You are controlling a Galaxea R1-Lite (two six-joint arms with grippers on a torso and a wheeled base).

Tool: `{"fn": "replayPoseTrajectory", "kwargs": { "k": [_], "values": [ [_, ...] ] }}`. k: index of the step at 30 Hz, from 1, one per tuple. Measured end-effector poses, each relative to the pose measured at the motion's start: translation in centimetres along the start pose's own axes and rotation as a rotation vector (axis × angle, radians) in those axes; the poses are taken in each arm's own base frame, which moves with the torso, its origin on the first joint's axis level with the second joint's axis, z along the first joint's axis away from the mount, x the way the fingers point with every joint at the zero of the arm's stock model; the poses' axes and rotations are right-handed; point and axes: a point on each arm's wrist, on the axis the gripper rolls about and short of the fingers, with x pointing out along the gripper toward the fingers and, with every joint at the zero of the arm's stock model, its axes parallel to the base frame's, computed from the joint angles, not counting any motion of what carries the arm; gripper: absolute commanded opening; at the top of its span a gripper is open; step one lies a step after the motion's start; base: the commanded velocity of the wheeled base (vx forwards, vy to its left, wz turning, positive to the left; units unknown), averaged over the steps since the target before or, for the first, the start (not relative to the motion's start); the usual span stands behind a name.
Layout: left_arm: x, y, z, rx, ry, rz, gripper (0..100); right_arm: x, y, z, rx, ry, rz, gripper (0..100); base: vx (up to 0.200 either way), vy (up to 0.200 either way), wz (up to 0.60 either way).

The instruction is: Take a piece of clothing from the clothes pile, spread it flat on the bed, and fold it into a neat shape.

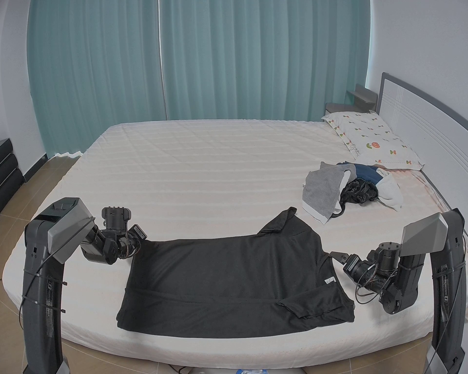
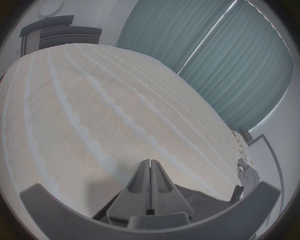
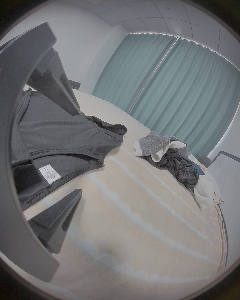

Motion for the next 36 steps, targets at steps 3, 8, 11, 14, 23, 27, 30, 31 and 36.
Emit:
{"fn": "replayPoseTrajectory", "kwargs": {
  "k": [3, 8, 11, 14, 23, 27, 30, 31, 36],
  "values": [
    [0.0, -0.2, 0.2, -0.028, -0.029, -0.017, 0, 0.2, 0.1, 0.1, -0.033, -0.007, 0.007, 100, 0.000, 0.000, 0.00],
    [-0.2, 0.3, 0.2, -0.045, -0.036, -0.011, 0, 1.0, 1.2, 0.2, -0.121, -0.011, 0.033, 100, 0.000, 0.000, 0.00],
    [-0.3, 0.6, 0.2, -0.052, -0.033, -0.002, 0, 1.5, 1.7, 0.2, -0.156, 0.006, 0.031, 100, 0.000, 0.000, 0.00],
    [-0.5, 0.8, 0.2, -0.056, -0.029, 0.003, 0, 2.3, 2.3, 0.6, -0.186, 0.015, 0.022, 100, 0.000, 0.000, 0.00],
    [-0.8, 1.0, 0.1, -0.059, -0.024, 0.013, 0, 6.9, 4.9, 2.9, -0.247, 0.032, -0.023, 100, 0.000, 0.000, 0.00],
    [-0.8, 1.1, 0.1, -0.060, -0.022, 0.016, 0, 8.8, 5.9, 3.6, -0.283, 0.035, -0.027, 100, 0.000, 0.000, 0.00],
    [-0.9, 1.1, 0.1, -0.061, -0.021, 0.017, 0, 10.0, 6.1, 3.9, -0.296, 0.053, -0.044, 100, 0.000, 0.000, 0.00],
    [-0.9, 1.1, 0.1, -0.061, -0.021, 0.017, 0, 10.4, 6.3, 4.1, -0.300, 0.055, -0.047, 100, 0.000, 0.000, 0.00],
    [-0.9, 1.2, 0.1, -0.062, -0.019, 0.019, 0, 12.5, 6.9, 5.0, -0.314, 0.035, -0.045, 100, 0.000, 0.000, 0.00]
  ]
}}
